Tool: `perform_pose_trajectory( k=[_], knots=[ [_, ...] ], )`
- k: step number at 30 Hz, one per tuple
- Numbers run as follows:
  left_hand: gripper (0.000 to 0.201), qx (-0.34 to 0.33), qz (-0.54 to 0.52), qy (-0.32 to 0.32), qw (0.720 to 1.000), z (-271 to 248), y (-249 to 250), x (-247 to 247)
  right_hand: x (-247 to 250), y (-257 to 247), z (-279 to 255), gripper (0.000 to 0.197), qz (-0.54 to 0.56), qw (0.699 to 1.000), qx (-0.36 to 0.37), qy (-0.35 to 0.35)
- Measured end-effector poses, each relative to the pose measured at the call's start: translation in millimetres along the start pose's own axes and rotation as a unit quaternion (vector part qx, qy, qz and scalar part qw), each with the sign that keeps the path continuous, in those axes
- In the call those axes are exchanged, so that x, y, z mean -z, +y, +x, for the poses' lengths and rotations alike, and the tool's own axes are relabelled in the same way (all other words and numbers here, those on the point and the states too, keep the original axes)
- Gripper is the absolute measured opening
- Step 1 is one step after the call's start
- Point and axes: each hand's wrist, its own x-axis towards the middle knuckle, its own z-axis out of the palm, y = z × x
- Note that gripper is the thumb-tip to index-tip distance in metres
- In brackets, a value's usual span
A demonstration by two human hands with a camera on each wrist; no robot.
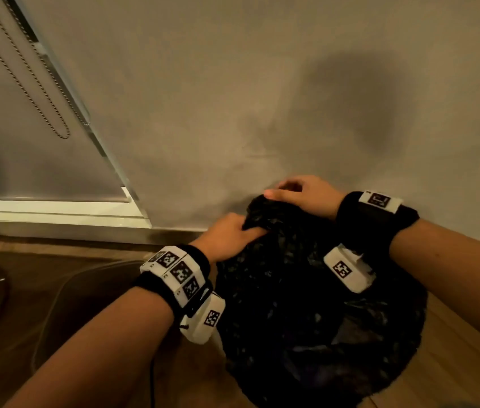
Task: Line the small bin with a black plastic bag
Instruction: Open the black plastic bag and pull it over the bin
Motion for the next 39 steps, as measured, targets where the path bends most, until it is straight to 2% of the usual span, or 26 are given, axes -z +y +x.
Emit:
perform_pose_trajectory(
  k=[2,5,9,11,12,13,15,16,17,21,23,26,27,30,31,32,33,34,36,37,39],
  knots=[
    [0.03,0.057,-0.131,0.04,0.989,-1.6,-3.6,3.3,9.1,-0.6,-14.6,0.093,-0.085,0.993,0.023,0.077],
    [0.023,0.105,-0.276,0.06,0.953,-2.4,-8.5,8.0,15.4,9.0,-44.7,0.131,-0.188,0.977,-0.018,0.094],
    [0.019,0.117,-0.368,0.072,0.92,-0.8,-11.9,17.4,24.3,58.3,-56.4,0.152,-0.21,0.963,-0.147,0.079],
    [0.022,0.139,-0.412,0.088,0.896,-3.7,-18.8,24.2,33.8,92.5,-50.4,0.16,-0.132,0.972,-0.192,0.042],
    [0.03,0.154,-0.432,0.094,0.884,-5.0,-23.4,26.7,36.4,109.9,-47.4,0.159,-0.052,0.976,-0.211,-0.007],
    [0.04,0.169,-0.445,0.097,0.874,-5.4,-29.2,27.5,37.1,122.5,-47.5,0.147,0.004,0.97,-0.234,-0.062],
    [0.047,0.192,-0.455,0.121,0.861,-6.3,-42.6,29.8,38.9,133.2,-50.9,0.102,0.085,0.945,-0.275,-0.155],
    [0.047,0.204,-0.455,0.137,0.856,-8.2,-47.6,30.6,41.2,132.1,-51.2,0.076,0.131,0.936,-0.28,-0.17],
    [0.046,0.212,-0.456,0.149,0.851,-10.0,-52.9,31.1,44.7,128.0,-49.8,0.056,0.178,0.931,-0.276,-0.157],
    [0.035,0.219,-0.453,0.162,0.849,-14.5,-62.7,30.4,51.8,103.9,-31.4,0.037,0.379,0.887,-0.255,-0.072],
    [0.034,0.21,-0.469,0.128,0.848,-14.4,-57.7,30.8,43.2,83.5,-24.2,0.04,0.409,0.876,-0.24,-0.082],
    [0.036,0.171,-0.478,0.051,0.86,-10.2,-40.5,24.9,22.2,50.6,-15.0,0.046,0.407,0.876,-0.215,-0.144],
    [0.046,0.15,-0.463,0.028,0.873,-7.0,-35.0,21.8,14.3,37.9,-12.6,0.049,0.4,0.878,-0.202,-0.167],
    [0.11,0.103,-0.401,-0.01,0.91,2.8,-22.3,12.6,-8.4,6.3,-6.8,0.067,0.384,0.881,-0.156,-0.228],
    [0.121,0.091,-0.379,-0.019,0.921,5.5,-19.2,8.8,-14.1,-1.7,-5.9,0.072,0.381,0.881,-0.143,-0.243],
    [0.124,0.082,-0.359,-0.019,0.93,7.1,-17.0,5.8,-17.7,-7.6,-6.0,0.077,0.377,0.879,-0.14,-0.256],
    [0.12,0.079,-0.339,-0.01,0.937,7.0,-14.4,3.4,-20.0,-9.4,-4.9,0.082,0.372,0.876,-0.141,-0.272],
    [0.104,0.075,-0.332,0.004,0.94,5.9,-12.0,1.6,-20.0,-8.6,-4.1,0.085,0.364,0.873,-0.138,-0.292],
    [0.049,0.072,-0.345,0.032,0.935,2.5,-16.4,1.4,-13.3,-0.9,-4.1,0.081,0.363,0.87,-0.128,-0.307],
    [0.027,0.076,-0.353,0.04,0.932,-1.8,-19.9,3.8,-7.3,4.3,-5.9,0.074,0.374,0.869,-0.13,-0.297],
    [0.014,0.087,-0.373,0.047,0.923,-10.2,-30.8,11.7,5.3,17.3,-9.6,0.055,0.353,0.9,-0.112,-0.23]
  ],
)
